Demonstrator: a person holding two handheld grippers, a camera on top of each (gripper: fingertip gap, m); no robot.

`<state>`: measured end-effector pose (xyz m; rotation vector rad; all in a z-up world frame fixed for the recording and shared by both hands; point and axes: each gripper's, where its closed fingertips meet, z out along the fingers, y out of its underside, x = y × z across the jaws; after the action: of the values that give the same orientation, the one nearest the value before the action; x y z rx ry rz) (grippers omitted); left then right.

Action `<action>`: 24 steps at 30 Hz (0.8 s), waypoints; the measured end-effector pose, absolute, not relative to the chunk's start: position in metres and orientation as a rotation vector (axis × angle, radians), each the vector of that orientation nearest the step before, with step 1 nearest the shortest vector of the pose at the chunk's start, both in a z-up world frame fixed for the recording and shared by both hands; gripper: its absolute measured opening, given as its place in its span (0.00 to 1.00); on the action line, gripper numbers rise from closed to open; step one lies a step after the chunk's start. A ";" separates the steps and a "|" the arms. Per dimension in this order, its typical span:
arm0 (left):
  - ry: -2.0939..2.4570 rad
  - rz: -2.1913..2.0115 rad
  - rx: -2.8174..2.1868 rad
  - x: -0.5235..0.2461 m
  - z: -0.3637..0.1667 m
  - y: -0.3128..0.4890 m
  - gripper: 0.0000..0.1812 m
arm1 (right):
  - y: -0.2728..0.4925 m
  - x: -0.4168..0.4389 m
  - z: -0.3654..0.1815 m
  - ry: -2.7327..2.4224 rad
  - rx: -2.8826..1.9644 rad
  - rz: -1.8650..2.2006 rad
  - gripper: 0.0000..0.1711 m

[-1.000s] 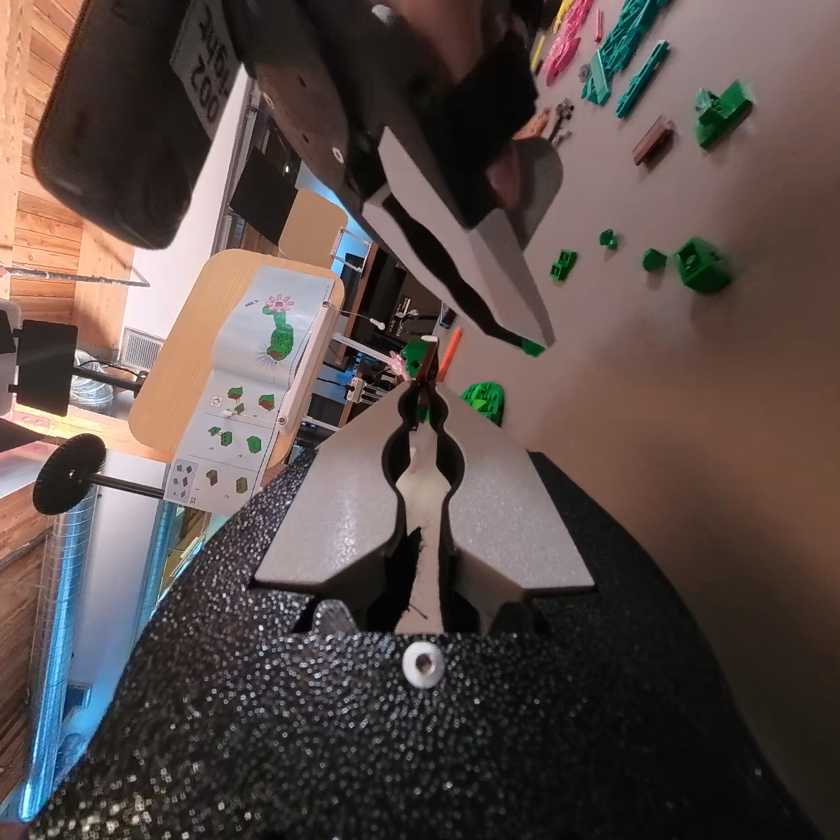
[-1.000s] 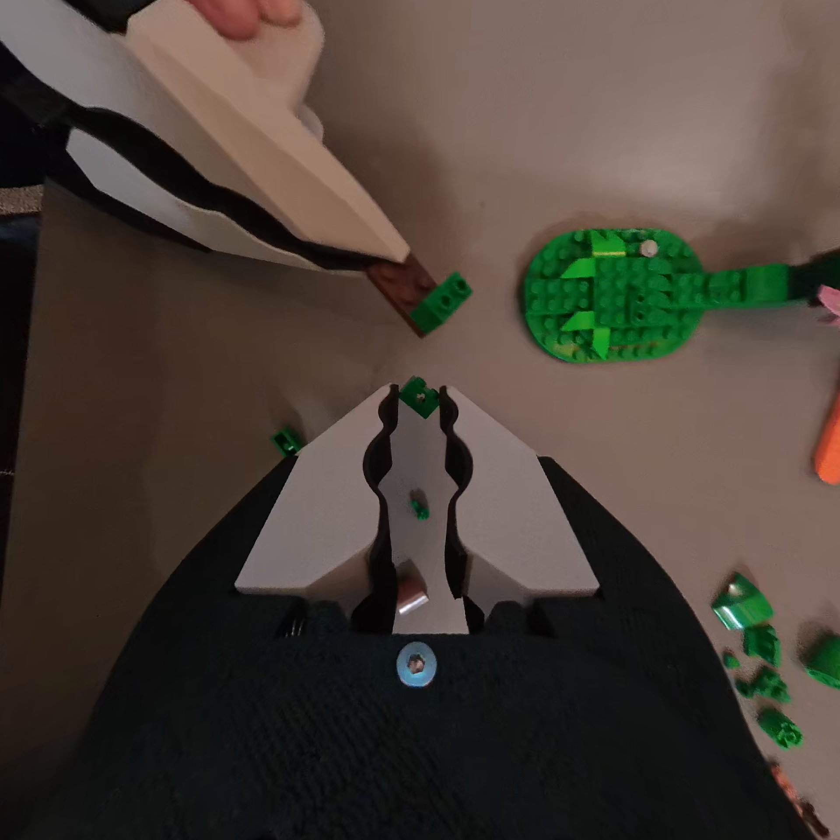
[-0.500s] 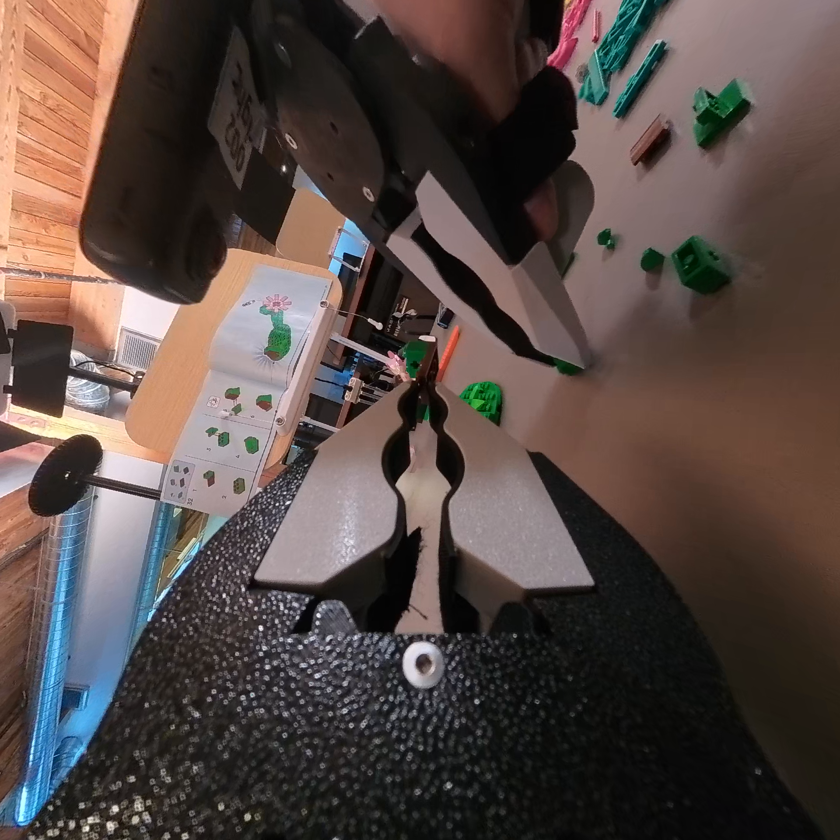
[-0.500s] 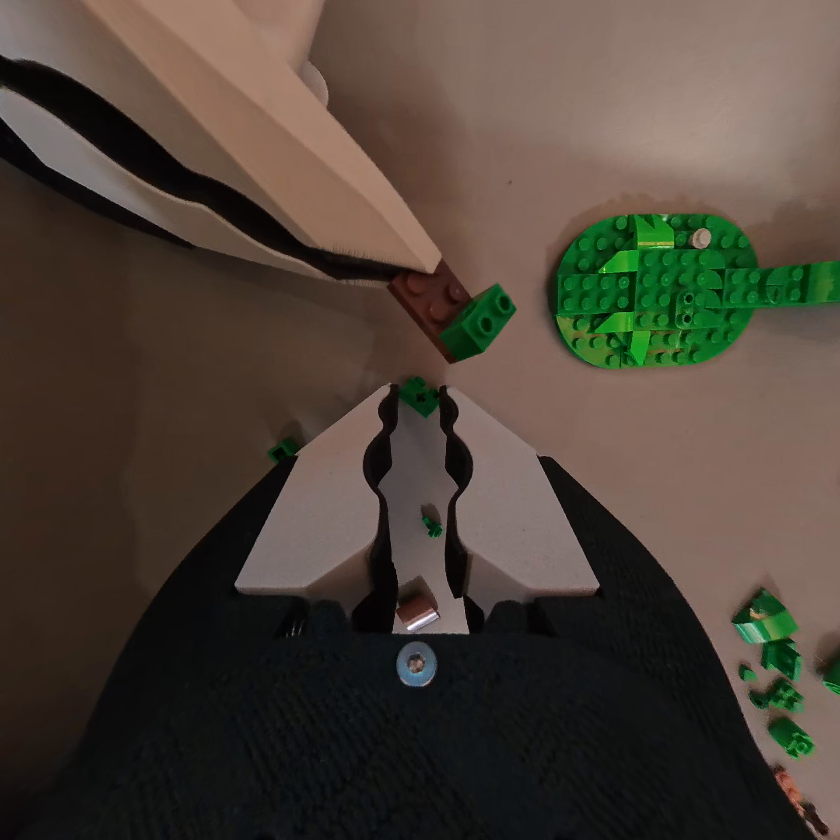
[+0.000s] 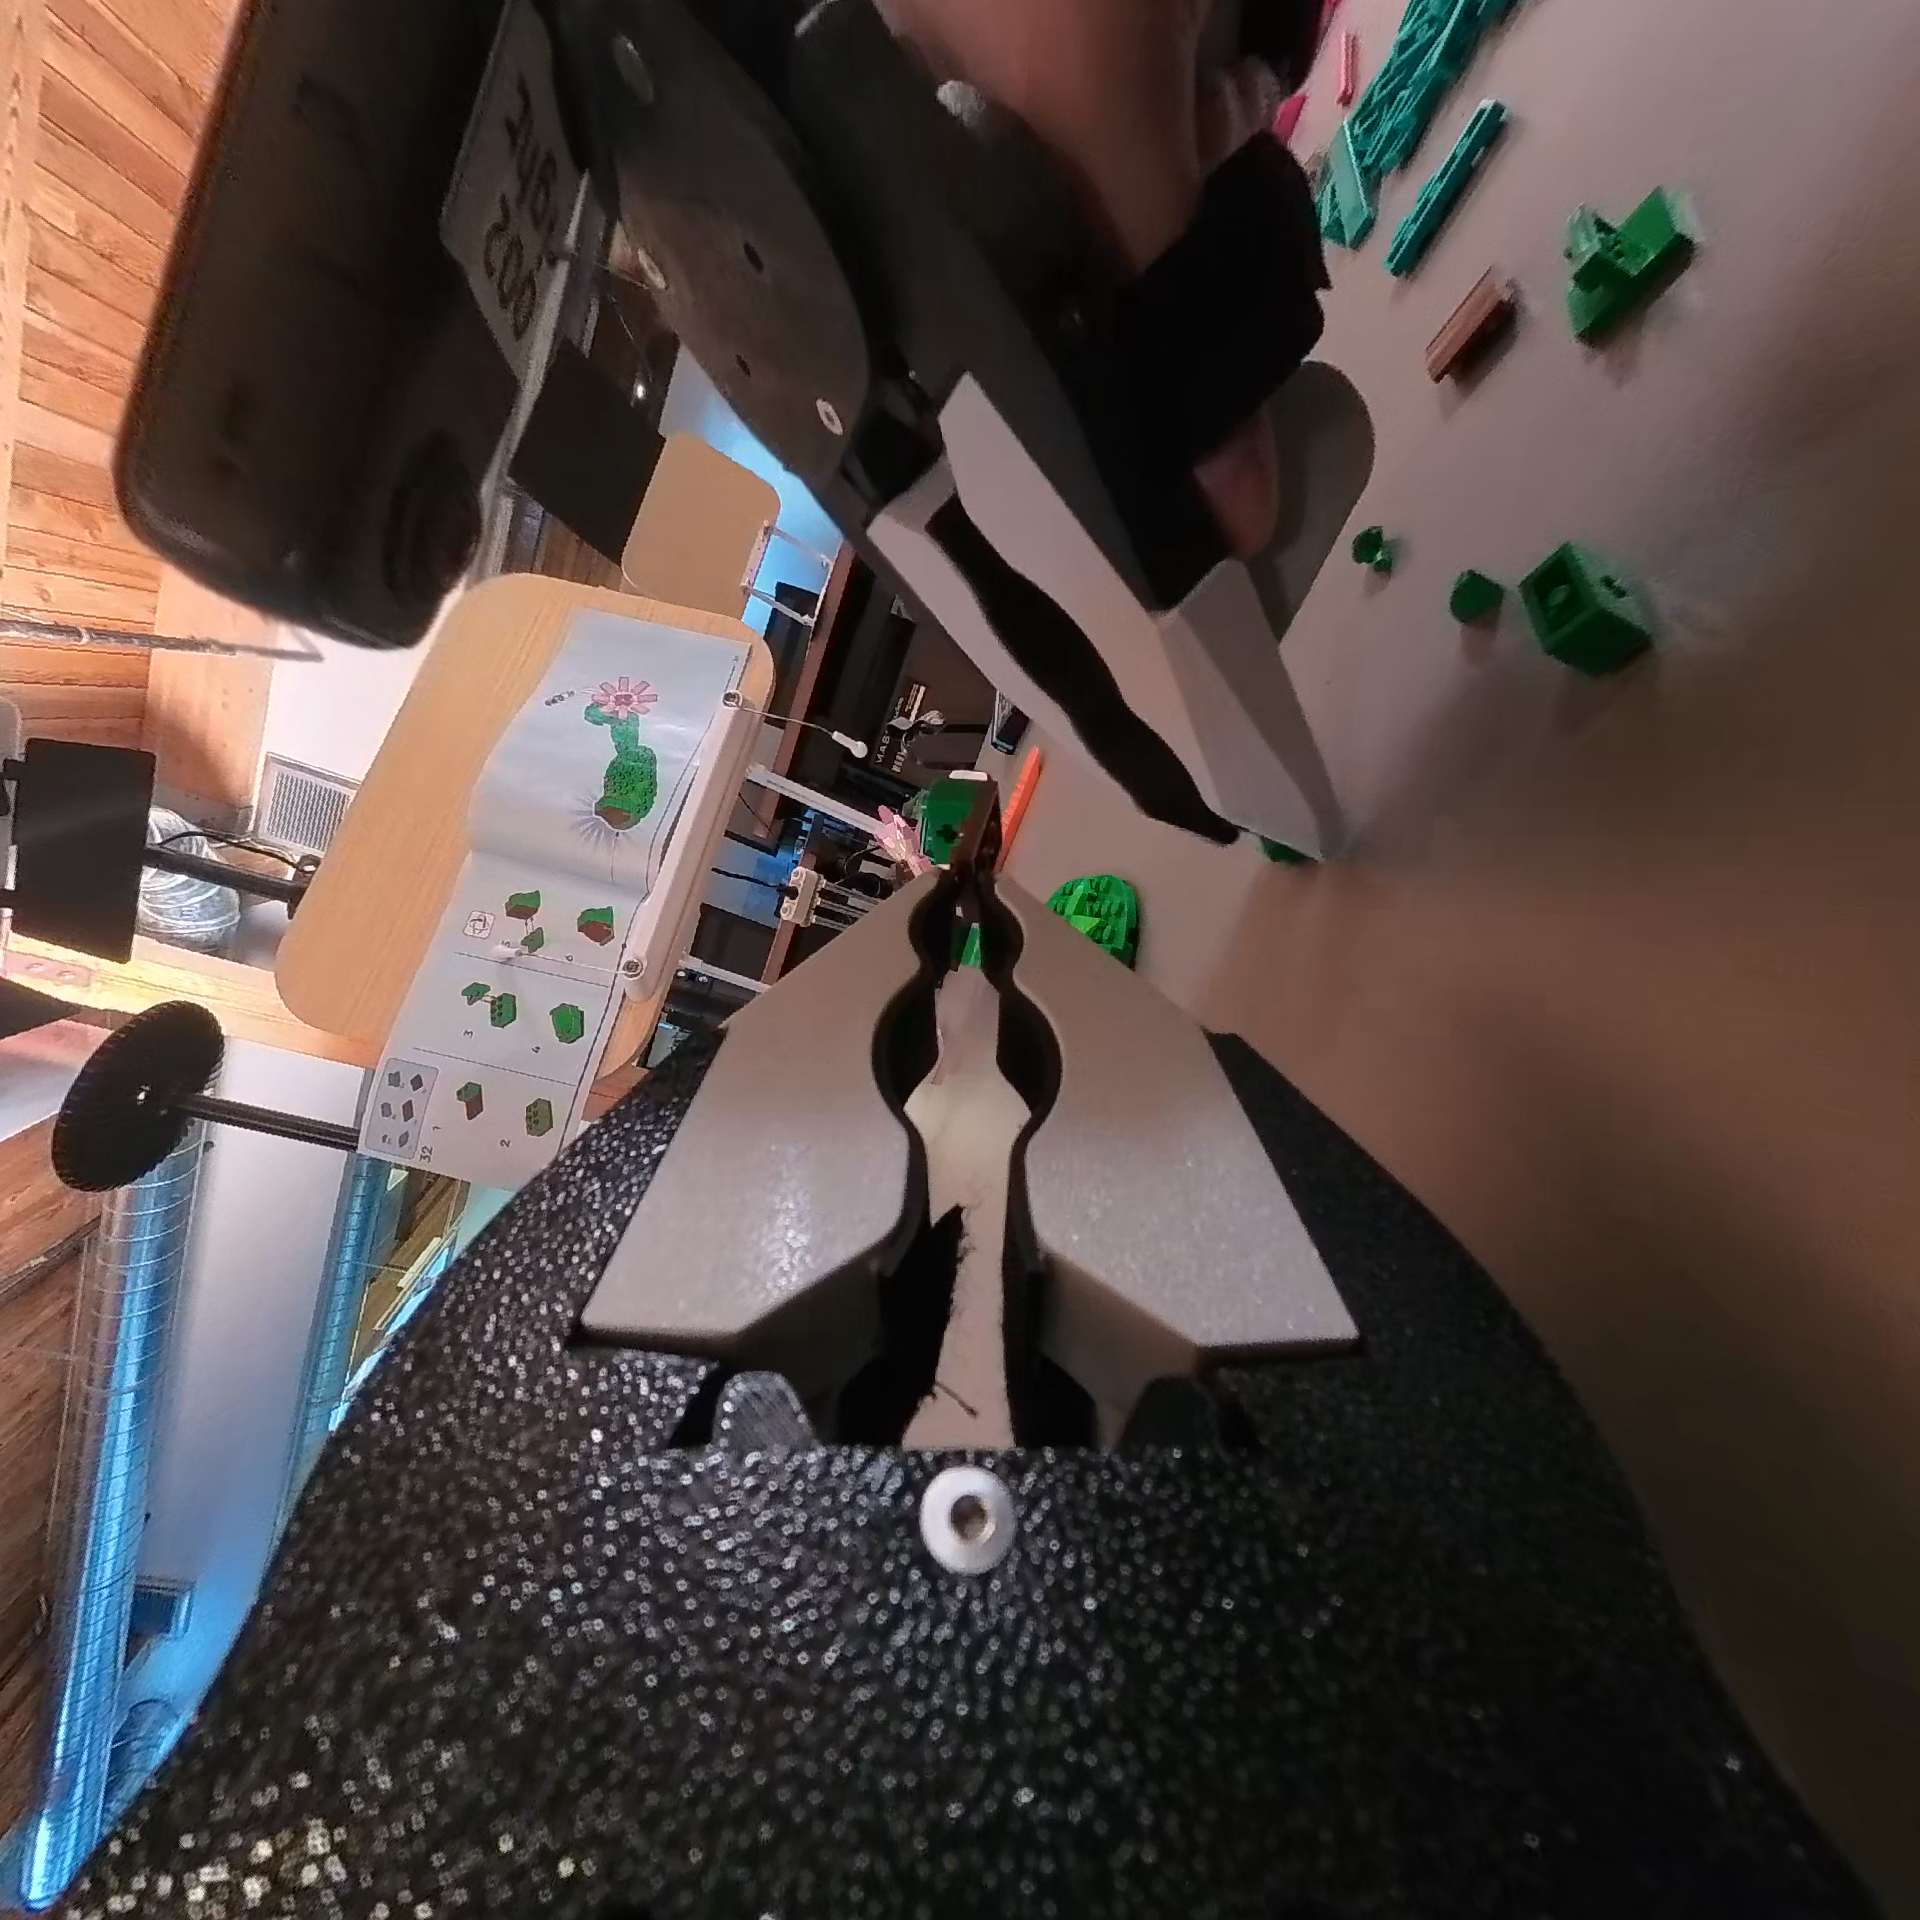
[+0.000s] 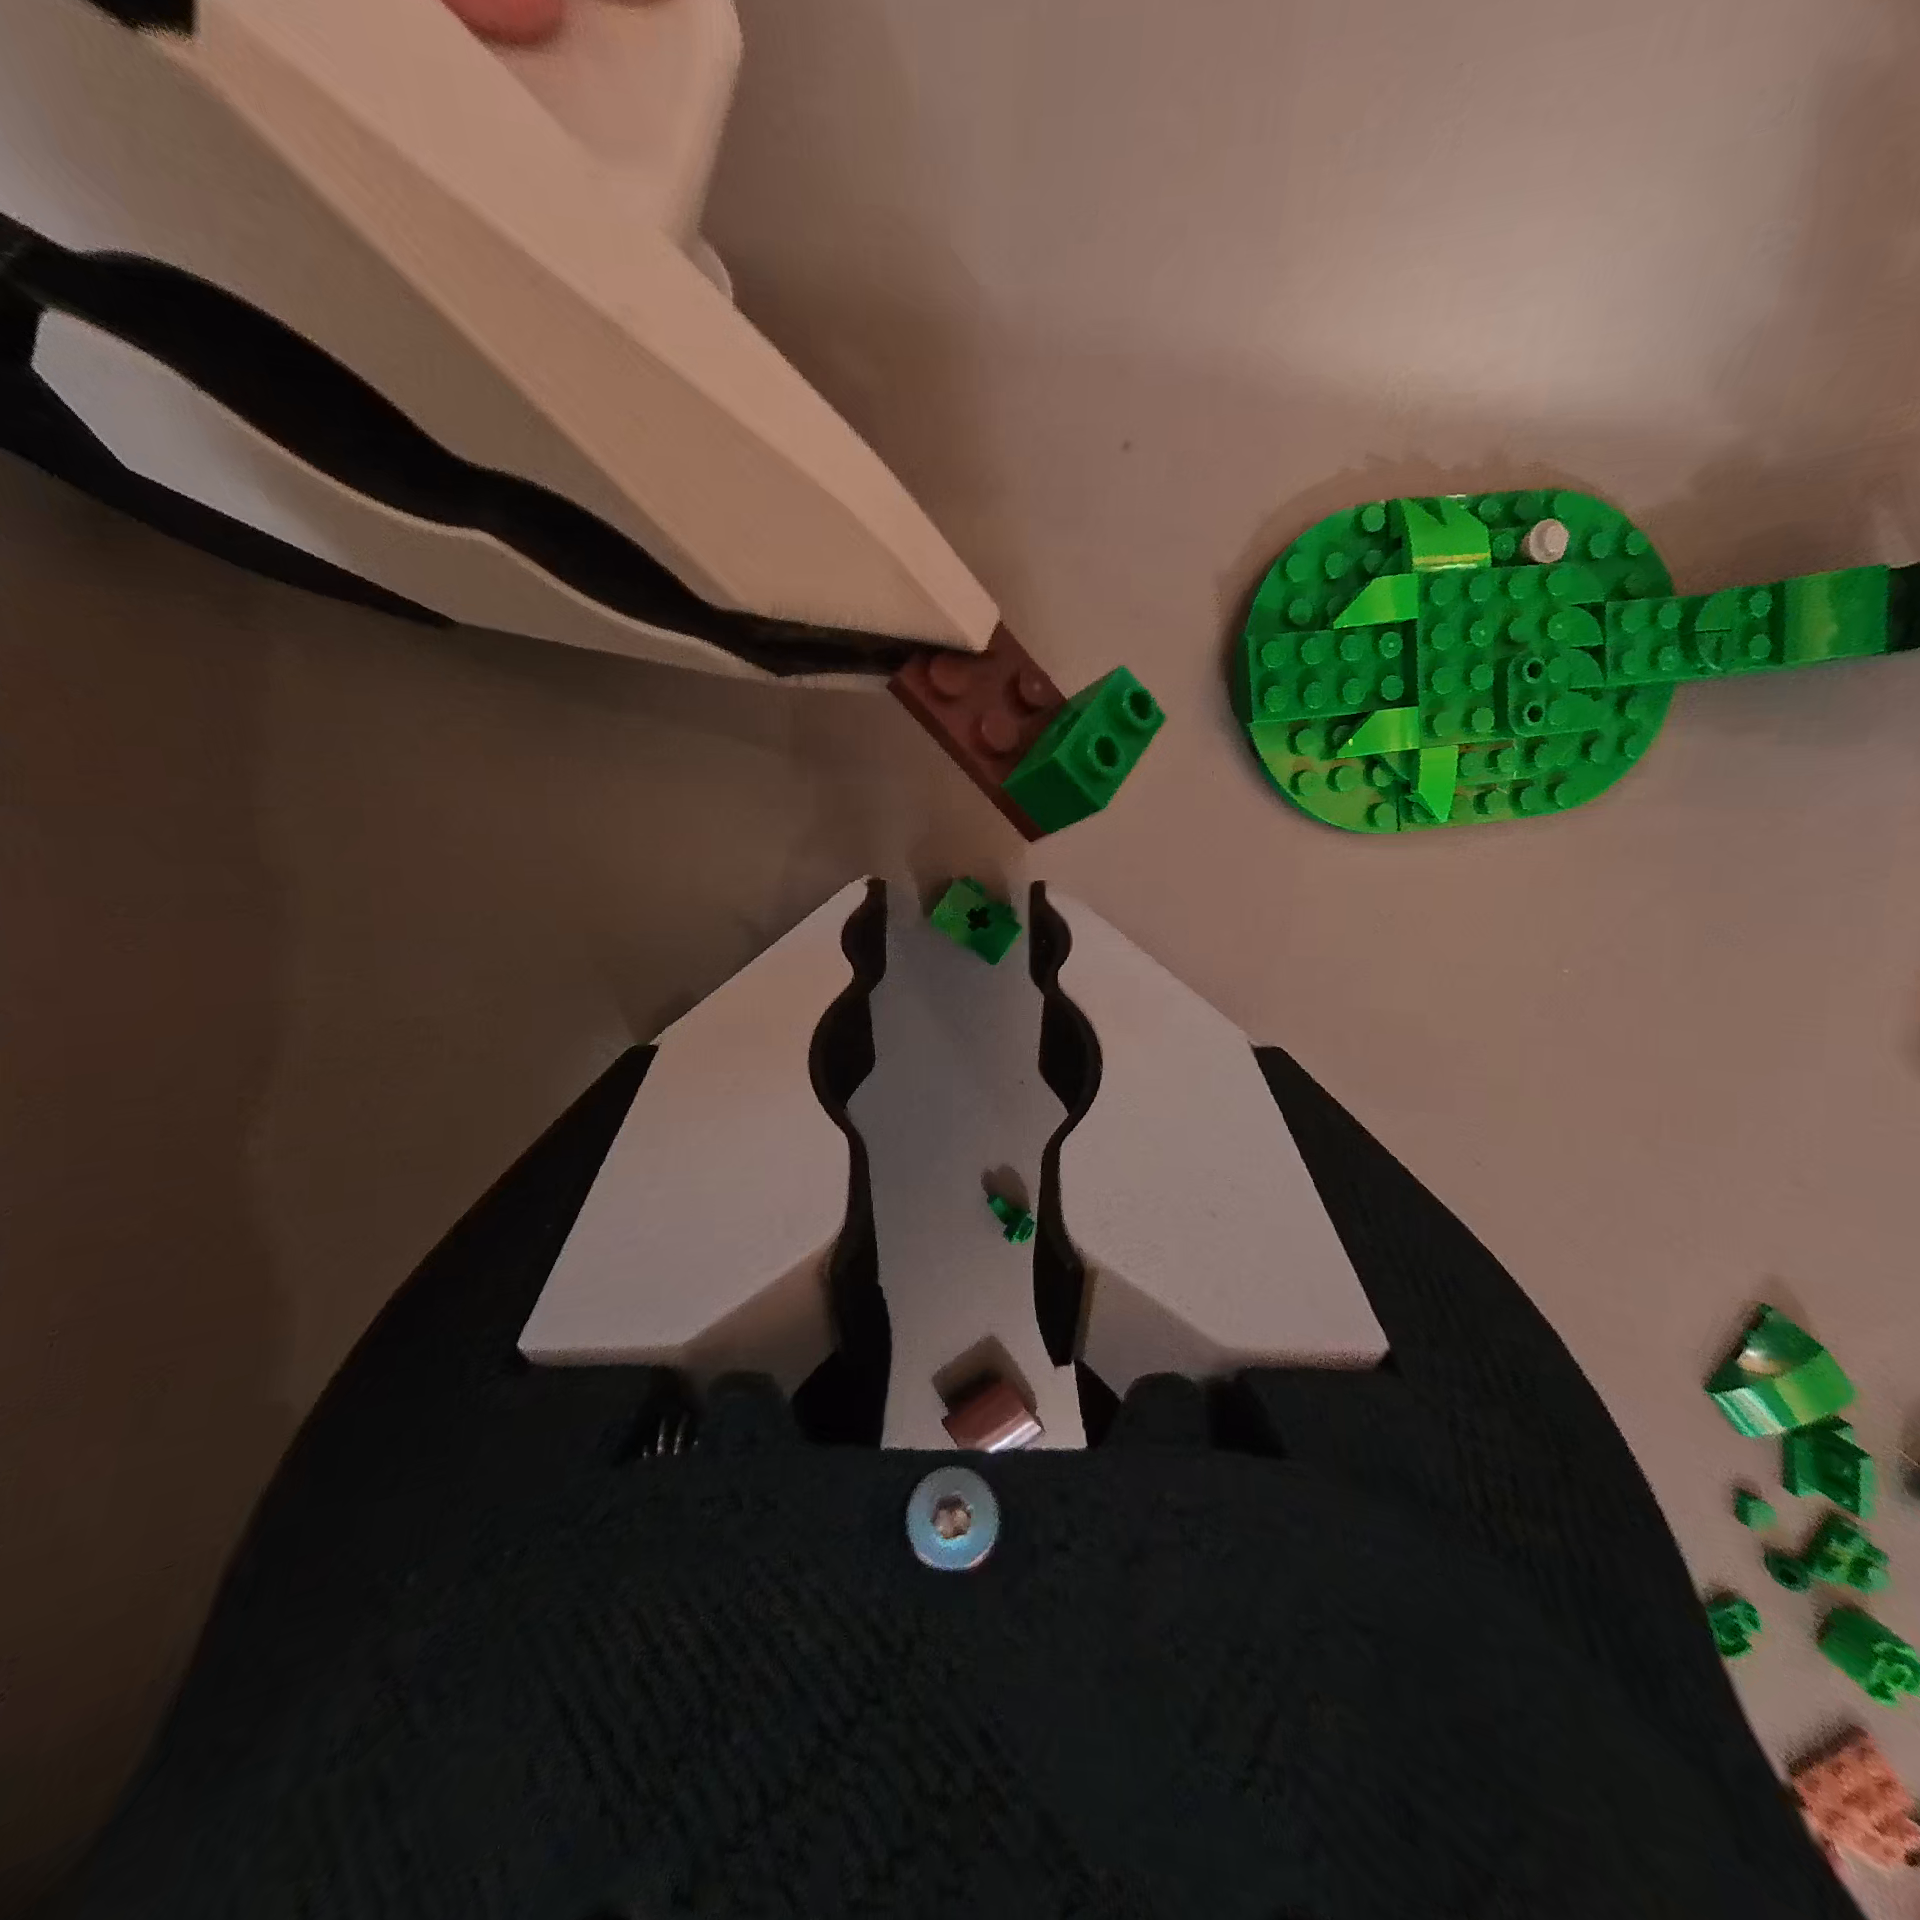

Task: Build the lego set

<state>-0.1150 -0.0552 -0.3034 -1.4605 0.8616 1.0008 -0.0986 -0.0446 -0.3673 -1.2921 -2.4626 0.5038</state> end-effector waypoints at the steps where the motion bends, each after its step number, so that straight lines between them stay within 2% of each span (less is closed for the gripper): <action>1: 0.863 1.000 -1.461 -0.115 -0.304 -0.055 0.00 | -0.044 -0.099 -0.366 -2.447 -1.299 0.517 0.16; 6: 0.865 1.000 -1.463 -0.115 -0.304 -0.055 0.00 | -0.039 -0.095 -0.350 -2.334 -1.295 0.584 0.21; 11: 0.872 0.992 -1.466 -0.114 -0.306 -0.055 0.01 | -0.049 -0.101 -0.304 -2.096 -0.942 0.655 0.17; 24: 0.902 0.916 -1.486 -0.107 -0.310 -0.056 0.01 | -0.048 -0.104 -0.314 -1.973 -0.507 0.180 0.17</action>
<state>-0.1072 -0.0558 -0.3098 -1.4861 0.9019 0.9156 -0.1040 -0.0485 -0.3143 -0.5074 -1.9734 0.1795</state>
